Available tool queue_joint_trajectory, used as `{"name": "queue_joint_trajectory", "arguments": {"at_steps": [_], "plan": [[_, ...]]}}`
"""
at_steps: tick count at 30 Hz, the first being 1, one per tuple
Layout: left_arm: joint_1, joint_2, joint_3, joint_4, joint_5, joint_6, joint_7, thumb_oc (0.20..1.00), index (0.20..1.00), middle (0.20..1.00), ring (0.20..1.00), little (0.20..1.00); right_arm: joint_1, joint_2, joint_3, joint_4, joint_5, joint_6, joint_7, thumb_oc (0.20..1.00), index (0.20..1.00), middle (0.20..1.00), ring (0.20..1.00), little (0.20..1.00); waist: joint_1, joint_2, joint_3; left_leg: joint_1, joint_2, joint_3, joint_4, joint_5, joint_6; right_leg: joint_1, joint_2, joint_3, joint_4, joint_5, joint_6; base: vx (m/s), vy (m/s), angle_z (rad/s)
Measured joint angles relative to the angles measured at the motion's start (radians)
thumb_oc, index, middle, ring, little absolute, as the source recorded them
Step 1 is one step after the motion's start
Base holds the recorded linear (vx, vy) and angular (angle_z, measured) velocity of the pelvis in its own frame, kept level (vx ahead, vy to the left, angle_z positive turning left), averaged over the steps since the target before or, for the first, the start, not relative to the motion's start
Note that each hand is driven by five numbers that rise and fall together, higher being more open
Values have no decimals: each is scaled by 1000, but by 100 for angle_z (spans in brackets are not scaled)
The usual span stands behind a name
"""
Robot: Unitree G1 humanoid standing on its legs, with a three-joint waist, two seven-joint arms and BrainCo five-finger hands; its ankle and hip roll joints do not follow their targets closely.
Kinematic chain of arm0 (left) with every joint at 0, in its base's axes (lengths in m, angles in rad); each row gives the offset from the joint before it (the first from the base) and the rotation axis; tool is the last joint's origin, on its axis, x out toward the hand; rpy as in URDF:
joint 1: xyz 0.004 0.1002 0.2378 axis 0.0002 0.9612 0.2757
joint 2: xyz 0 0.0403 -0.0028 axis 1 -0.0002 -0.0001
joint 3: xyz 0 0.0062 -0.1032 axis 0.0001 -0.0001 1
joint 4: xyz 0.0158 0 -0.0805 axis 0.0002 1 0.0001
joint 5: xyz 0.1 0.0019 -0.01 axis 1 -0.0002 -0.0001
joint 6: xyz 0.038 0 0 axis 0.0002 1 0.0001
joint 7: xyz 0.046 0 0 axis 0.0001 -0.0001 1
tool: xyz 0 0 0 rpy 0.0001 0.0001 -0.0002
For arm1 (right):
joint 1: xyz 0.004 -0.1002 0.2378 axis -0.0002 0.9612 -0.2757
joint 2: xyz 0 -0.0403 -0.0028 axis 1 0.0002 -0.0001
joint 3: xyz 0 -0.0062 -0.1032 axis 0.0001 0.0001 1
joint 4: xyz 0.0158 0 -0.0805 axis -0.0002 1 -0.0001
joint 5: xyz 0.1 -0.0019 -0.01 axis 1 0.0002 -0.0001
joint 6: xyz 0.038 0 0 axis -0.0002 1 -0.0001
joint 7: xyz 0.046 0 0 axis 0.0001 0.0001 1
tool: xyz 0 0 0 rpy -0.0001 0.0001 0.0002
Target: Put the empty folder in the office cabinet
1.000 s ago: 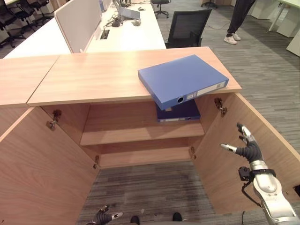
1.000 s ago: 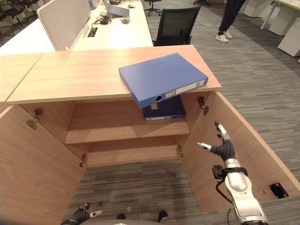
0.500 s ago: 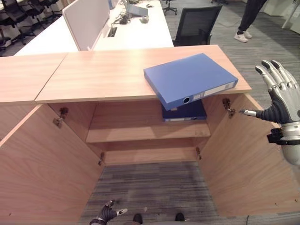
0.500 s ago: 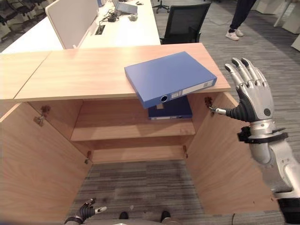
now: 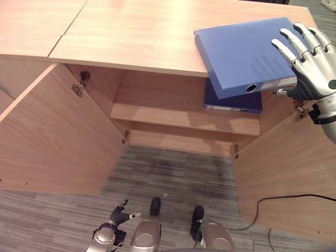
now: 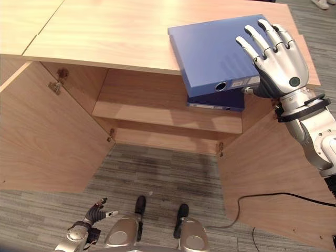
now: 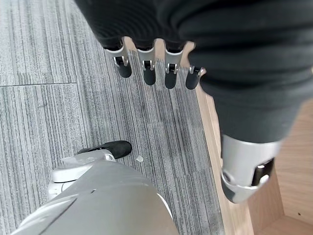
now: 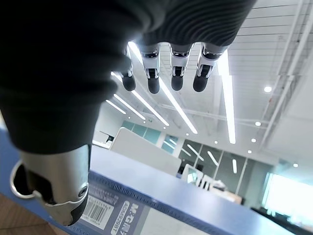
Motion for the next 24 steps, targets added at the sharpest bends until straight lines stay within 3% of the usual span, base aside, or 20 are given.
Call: {"name": "queue_joint_trajectory", "arguments": {"at_steps": [3,9,24], "plan": [[-14,14,0,-4,-1,-7,5,1000,1000,1000,1000,1000,-30,-1,24,-3,1,5,-7,1000,1000,1000,1000,1000,2,-14,27,-33,-18,-20,40,-17,0,-37,-24,-4,79,-42,-7,-28,-27,23],[-59,27,-1,-12,-2,-18,17,1000,1000,1000,1000,1000,-126,-2,105,3,2,17,-15,1000,1000,1000,1000,1000,11,-9,67,-67,-20,-47,79,-20,-1,-59,-24,-7,110,-61,-23,-33,-29,15],[-99,31,0,-14,-22,-18,47,1000,1000,1000,1000,1000,-128,16,108,30,5,37,-25,1000,1000,1000,1000,1000,17,-14,98,-124,-24,-55,183,-73,-5,-94,-29,-6,188,-95,-39,-10,-6,1]]}}
